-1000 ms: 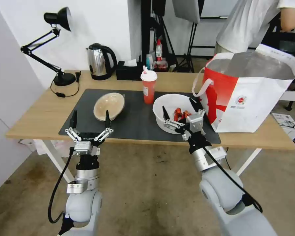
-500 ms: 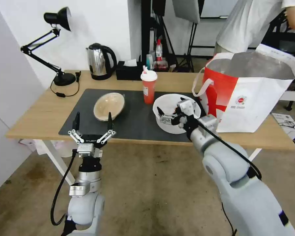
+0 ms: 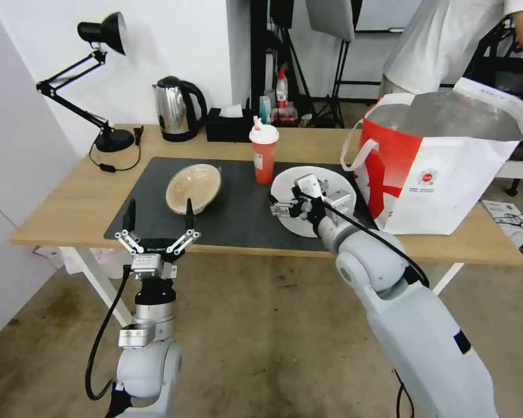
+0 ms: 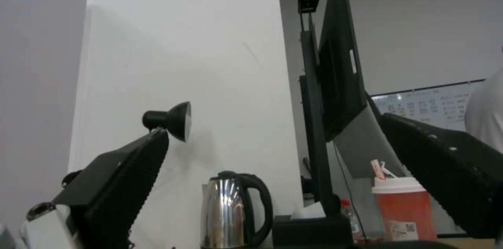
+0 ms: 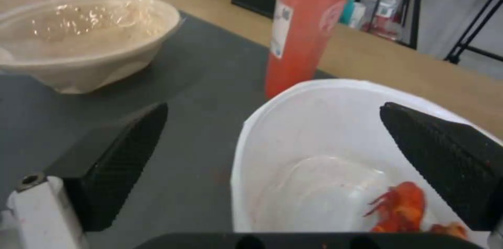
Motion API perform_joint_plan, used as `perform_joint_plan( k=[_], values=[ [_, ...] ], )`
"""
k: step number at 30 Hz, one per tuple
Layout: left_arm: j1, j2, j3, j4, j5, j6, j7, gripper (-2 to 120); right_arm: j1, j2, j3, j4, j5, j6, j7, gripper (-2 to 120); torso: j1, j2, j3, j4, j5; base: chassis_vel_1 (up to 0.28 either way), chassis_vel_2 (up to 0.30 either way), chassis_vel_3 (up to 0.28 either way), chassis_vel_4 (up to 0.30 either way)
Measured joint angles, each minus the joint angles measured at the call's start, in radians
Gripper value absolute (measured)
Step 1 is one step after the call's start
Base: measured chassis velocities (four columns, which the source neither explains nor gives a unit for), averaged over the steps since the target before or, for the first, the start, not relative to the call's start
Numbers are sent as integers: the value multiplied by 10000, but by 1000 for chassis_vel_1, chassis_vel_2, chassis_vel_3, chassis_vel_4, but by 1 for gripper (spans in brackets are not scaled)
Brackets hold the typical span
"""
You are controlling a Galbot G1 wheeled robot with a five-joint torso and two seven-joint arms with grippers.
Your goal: Pick up the trash from the table and place it into the takeout bag.
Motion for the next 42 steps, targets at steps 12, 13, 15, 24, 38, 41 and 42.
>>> perform_joint_plan(
  k=[12,13,15,24,38,41,42],
  values=[
    [-93,3,-87,195,-60,-174,-9,100,457,371,-349,-1024,-169,66,-33,100,0,0,0,0,0,0,0,0,0],
    [-93,3,-87,195,-60,-174,-9,100,457,371,-349,-1024,-169,66,-33,100,0,0,0,0,0,0,0,0,0],
    [-102,15,-101,213,-114,-179,-9,100,510,428,-374,-1200,-267,74,-29,100,0,0,0,0,0,0,0,0,0],
    [-116,95,-150,289,-233,-200,-9,100,608,579,-396,-1556,-484,128,-19,100,1,0,0,0,1,0,0,0,0],
    [-145,171,-187,355,-315,-216,-8,100,579,740,-390,-1975,-788,432,5,100,0,0,-1,0,1,0,0,0,0],
    [-142,170,-196,355,-317,-221,-8,100,537,753,-384,-2045,-861,502,6,96,-1,0,-2,1,1,0,0,0,0],
    [-140,168,-198,355,-317,-224,-7,100,510,753,-378,-2074,-898,552,5,91,-2,1,-2,1,1,0,0,0,0]
  ],
)
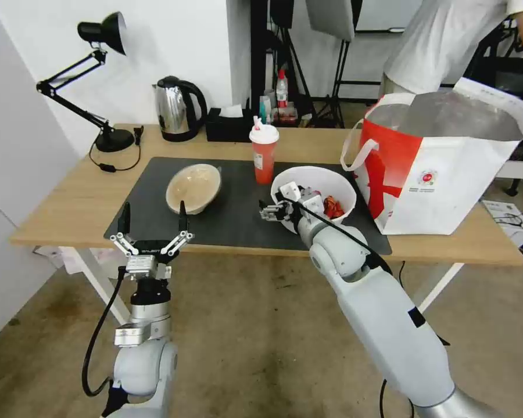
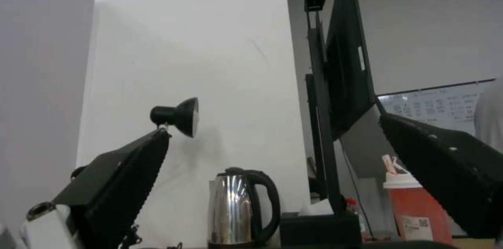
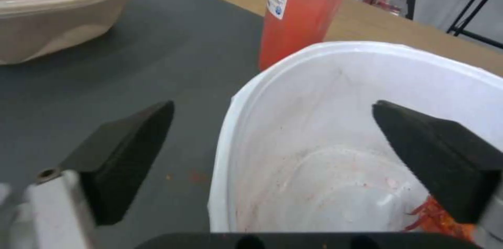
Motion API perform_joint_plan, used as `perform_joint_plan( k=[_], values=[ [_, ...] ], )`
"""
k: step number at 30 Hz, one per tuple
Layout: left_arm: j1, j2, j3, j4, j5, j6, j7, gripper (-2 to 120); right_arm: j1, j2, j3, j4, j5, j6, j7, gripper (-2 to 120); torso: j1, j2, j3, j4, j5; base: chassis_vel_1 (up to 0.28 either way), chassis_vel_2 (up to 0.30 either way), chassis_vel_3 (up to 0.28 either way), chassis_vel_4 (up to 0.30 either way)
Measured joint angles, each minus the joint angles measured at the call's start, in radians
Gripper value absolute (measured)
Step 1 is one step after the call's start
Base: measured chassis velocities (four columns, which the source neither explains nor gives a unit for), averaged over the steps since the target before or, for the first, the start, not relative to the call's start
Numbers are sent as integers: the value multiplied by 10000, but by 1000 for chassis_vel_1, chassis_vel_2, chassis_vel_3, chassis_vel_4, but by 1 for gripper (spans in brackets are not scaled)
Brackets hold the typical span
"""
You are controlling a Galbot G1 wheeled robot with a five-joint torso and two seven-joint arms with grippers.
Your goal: Pick up the trash from the table and place it into the takeout bag.
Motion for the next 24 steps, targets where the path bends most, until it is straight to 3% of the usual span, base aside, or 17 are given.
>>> perform_joint_plan(
  k=[6,14,16,17,20,24],
  values=[
    [2,-9,-6,0,0,-2,1,100,-99,-33,24,-77,-73,110,-3,74,0,0,-1,1,0,0,0,0,0],
    [1,-42,4,-3,17,-2,5,100,-251,-74,94,-82,-135,205,0,40,1,0,1,0,0,0,0,0,0],
    [3,-42,4,-3,19,-2,5,100,-260,-86,98,-84,-140,183,2,39,1,-1,2,-2,0,0,0,0,0],
    [7,-42,9,-6,23,-2,8,100,-273,-108,102,-85,-144,174,4,30,3,-1,5,-9,2,0,0,0,0],
    [8,-42,10,-14,27,-2,9,100,-272,-108,110,-54,-151,183,5,25,3,-1,4,-5,1,0,0,0,0],
    [10,-52,8,-19,39,-2,9,100,-272,-108,112,-23,-156,188,5,8,2,-1,3,-1,1,0,0,0,0]
  ],
)
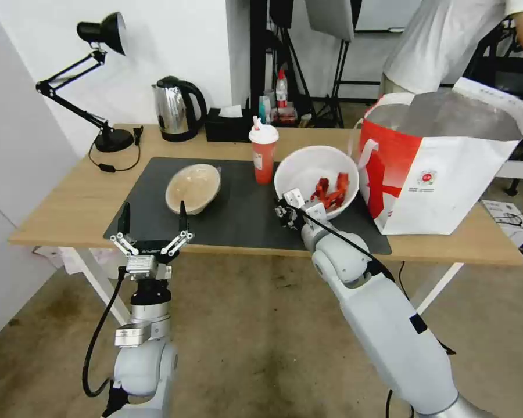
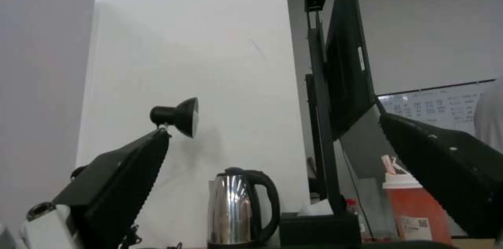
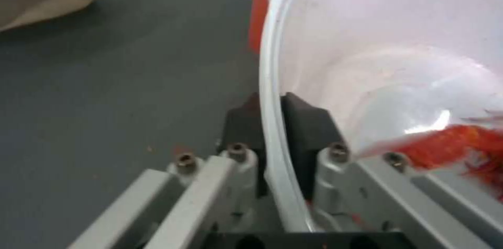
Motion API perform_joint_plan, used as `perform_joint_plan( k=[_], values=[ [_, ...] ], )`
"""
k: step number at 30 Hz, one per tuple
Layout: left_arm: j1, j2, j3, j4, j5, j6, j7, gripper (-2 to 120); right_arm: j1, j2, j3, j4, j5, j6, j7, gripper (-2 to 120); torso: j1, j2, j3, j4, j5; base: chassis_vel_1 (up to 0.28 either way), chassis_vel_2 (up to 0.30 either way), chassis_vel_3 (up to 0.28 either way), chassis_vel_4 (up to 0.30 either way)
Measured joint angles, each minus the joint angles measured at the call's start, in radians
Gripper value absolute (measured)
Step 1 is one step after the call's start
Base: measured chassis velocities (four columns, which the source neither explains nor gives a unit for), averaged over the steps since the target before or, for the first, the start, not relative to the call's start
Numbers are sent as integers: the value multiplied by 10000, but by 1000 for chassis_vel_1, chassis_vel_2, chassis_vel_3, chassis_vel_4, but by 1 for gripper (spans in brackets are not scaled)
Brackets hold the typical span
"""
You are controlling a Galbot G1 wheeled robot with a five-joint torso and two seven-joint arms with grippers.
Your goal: Pick up the trash from the table and place it into the takeout bag.
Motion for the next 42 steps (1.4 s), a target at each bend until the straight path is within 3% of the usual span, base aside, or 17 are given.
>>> perform_joint_plan(
  k=[4,26,42],
  values=[
    [3,-18,9,-4,20,0,0,100,-7,-19,15,86,-6,15,7,0,0,0,0,-2,-1,0,0,0,0],
    [-20,-27,5,-12,37,9,4,100,-4,-72,20,456,-130,69,-6,0,1,0,-2,0,0,0,0,0,0],
    [-71,-84,83,41,62,18,3,100,4,-478,24,1393,-276,17,-68,0,0,0,-2,0,0,0,0,0,0]
  ],
)
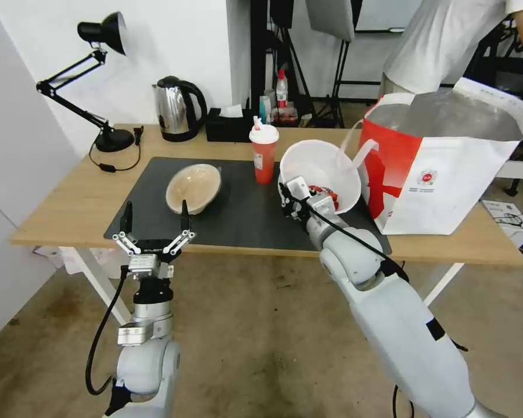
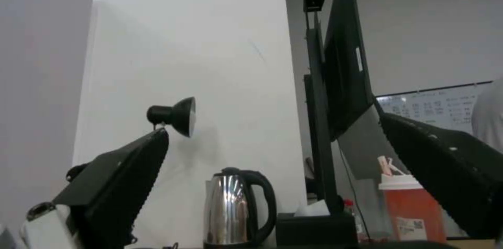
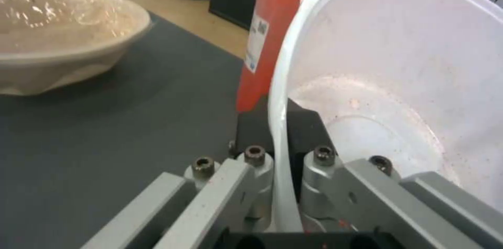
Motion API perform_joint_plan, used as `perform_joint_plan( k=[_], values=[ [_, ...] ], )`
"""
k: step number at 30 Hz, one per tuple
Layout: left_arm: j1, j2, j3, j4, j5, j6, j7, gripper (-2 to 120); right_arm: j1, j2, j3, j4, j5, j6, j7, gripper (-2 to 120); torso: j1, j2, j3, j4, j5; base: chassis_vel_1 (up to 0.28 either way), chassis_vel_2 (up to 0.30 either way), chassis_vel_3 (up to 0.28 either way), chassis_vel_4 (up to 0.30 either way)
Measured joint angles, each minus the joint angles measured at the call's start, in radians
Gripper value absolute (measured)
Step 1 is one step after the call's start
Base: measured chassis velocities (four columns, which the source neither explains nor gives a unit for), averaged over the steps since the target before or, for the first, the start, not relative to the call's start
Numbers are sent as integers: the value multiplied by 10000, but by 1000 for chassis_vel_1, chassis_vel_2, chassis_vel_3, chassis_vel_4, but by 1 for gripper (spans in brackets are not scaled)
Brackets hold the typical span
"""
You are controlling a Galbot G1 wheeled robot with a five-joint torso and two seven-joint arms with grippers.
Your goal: Pick up the trash from the table and place it into the takeout bag.
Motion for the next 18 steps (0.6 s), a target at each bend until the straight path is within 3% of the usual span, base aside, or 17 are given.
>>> perform_joint_plan(
  k=[18],
  values=[
    [-26,-33,102,93,175,5,-4,100,207,-594,14,997,84,-194,-205,0,-1,0,0,0,0,0,0,0,0]
  ],
)
